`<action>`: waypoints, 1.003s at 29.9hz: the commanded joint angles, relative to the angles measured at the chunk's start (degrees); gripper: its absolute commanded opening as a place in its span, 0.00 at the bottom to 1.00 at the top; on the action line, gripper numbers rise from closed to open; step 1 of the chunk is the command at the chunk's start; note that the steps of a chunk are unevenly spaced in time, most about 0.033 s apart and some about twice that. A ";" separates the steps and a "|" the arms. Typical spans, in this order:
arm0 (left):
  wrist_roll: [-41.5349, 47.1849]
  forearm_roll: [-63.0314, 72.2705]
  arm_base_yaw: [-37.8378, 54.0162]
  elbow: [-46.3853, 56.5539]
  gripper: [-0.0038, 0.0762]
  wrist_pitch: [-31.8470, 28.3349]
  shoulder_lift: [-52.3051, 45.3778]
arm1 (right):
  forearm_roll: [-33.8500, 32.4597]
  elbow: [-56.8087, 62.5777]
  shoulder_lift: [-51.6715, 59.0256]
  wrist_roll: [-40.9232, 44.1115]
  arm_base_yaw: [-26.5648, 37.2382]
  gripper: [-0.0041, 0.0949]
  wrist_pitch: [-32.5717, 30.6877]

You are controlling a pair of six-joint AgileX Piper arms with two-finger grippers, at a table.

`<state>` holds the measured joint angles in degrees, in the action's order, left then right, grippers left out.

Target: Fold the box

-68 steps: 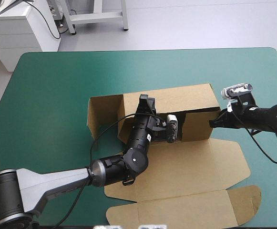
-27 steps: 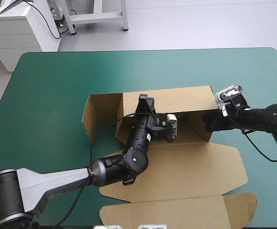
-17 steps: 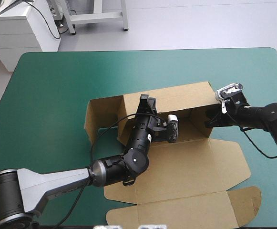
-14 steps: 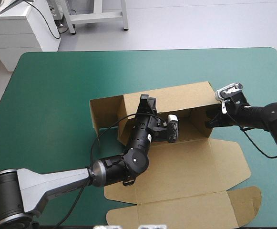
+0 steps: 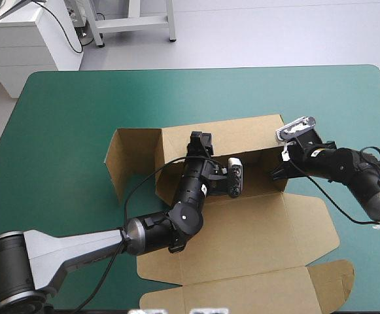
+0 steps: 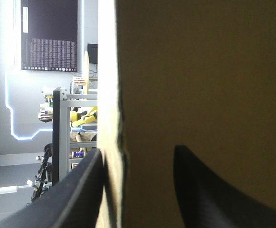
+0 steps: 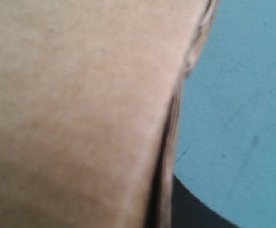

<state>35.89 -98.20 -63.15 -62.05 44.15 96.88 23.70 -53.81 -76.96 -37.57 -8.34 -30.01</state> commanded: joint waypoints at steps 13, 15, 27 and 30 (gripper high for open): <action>1.40 -4.26 -7.68 -1.19 0.45 7.19 -2.61 | -6.65 -11.15 -8.13 11.98 -0.67 0.04 2.97; 1.40 -4.26 -8.86 -1.19 0.39 8.88 -3.03 | -7.53 -13.18 -8.98 13.14 -0.67 0.04 2.84; 2.69 -4.26 -12.06 -1.19 0.05 13.59 -10.85 | -8.95 -16.38 -10.04 15.19 -0.67 0.04 -0.47; 2.69 -4.14 -11.59 -1.95 0.05 13.37 -15.46 | -8.95 -16.38 -10.04 15.33 -0.67 0.04 -2.95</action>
<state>37.41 -96.93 -74.91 -61.95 54.47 87.59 14.56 -68.42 -89.03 -22.79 -8.99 -32.33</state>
